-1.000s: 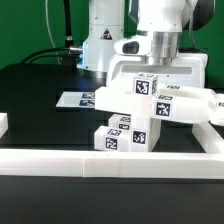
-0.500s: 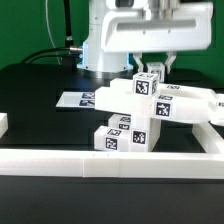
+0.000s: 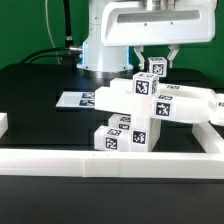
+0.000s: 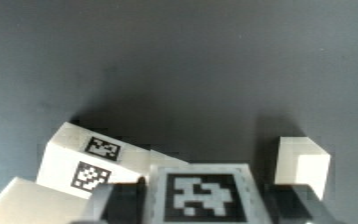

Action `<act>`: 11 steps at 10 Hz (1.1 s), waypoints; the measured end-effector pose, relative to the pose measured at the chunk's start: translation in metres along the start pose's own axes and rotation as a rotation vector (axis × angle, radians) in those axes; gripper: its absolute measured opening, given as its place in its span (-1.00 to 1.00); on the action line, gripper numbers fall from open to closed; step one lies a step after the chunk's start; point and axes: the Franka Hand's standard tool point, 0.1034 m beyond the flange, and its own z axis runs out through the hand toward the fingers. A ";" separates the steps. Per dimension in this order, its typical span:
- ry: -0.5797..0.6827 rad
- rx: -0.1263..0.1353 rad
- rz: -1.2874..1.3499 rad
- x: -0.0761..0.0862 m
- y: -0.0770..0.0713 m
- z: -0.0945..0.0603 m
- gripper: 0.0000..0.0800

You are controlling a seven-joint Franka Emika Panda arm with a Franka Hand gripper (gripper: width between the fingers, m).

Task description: Assemble chair

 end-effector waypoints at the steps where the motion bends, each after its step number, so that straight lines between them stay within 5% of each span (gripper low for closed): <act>1: -0.028 0.004 -0.006 0.013 0.004 -0.016 -0.29; 3: -0.010 0.004 -0.032 0.048 0.009 -0.044 -0.29; 4: -0.011 0.004 -0.031 0.052 0.009 -0.046 -0.29; 9: 0.006 -0.003 -0.058 0.056 0.007 -0.043 -0.29; 11: 0.024 -0.012 -0.061 0.042 0.007 -0.027 -0.29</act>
Offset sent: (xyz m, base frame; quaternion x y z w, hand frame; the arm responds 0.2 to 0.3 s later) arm 0.0418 -0.0039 0.0273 0.0148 -0.0366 -0.0220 0.9990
